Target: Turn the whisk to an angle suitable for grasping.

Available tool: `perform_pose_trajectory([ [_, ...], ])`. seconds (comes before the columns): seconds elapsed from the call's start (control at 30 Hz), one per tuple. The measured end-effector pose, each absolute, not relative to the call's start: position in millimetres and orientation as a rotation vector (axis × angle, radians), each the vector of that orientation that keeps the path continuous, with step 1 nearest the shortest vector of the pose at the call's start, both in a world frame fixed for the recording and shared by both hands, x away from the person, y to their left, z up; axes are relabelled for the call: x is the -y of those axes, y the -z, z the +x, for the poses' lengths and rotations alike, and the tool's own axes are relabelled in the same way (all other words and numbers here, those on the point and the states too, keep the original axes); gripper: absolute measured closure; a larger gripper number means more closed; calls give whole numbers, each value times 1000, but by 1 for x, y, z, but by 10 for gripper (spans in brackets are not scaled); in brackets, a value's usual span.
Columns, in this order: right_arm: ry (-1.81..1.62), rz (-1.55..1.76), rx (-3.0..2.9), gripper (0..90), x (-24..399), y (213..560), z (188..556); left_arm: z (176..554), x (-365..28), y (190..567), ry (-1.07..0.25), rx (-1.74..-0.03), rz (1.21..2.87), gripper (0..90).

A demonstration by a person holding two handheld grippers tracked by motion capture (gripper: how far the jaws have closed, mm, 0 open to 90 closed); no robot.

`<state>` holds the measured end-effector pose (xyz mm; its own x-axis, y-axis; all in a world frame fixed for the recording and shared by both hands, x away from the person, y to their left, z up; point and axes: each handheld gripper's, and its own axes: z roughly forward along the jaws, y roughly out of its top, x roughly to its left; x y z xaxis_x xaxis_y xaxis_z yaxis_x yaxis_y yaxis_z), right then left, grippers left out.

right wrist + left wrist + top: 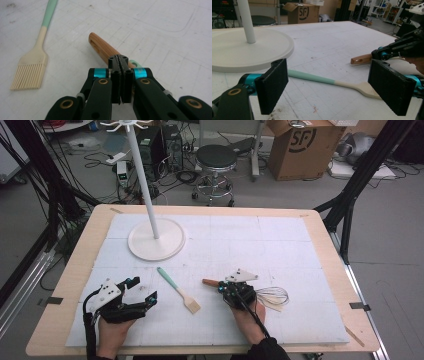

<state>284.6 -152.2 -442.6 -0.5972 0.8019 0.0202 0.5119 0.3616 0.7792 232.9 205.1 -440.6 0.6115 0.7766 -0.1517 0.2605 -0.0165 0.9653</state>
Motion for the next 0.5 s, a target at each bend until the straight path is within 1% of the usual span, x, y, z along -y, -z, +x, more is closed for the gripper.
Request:
perform_pose_trajectory([
  [0.5,-1155,1281,-2173,899,173,437,301,233,-205,440,-510,-890,1579,170],
])
